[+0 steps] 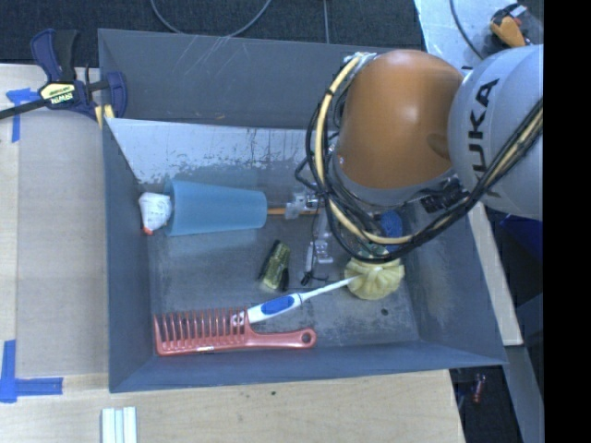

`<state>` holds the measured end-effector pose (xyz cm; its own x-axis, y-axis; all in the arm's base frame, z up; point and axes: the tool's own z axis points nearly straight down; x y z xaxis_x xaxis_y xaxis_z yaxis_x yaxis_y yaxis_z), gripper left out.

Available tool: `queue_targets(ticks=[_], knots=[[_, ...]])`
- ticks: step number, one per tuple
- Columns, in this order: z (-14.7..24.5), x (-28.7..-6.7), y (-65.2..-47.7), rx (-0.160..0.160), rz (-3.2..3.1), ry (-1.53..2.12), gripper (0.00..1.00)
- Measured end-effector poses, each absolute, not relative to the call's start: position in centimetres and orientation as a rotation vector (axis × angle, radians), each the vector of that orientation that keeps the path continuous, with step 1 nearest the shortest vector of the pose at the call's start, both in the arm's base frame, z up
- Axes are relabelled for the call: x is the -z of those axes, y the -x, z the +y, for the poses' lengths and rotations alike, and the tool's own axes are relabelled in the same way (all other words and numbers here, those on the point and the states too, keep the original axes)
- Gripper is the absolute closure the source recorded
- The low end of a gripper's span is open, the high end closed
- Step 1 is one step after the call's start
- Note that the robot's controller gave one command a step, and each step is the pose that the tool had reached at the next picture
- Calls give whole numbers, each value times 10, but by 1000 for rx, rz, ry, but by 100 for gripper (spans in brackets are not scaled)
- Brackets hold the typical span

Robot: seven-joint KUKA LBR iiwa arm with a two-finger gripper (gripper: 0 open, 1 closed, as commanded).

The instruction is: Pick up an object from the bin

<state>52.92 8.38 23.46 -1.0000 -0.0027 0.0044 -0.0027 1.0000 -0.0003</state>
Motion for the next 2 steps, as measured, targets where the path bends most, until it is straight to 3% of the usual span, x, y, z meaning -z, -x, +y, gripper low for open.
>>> queue_targets(ticks=[1, 2], knots=[[83, -238, -531, 1, -3145, 1, 0], [-10, -92, -517, 0, -3149, -62, 0]])
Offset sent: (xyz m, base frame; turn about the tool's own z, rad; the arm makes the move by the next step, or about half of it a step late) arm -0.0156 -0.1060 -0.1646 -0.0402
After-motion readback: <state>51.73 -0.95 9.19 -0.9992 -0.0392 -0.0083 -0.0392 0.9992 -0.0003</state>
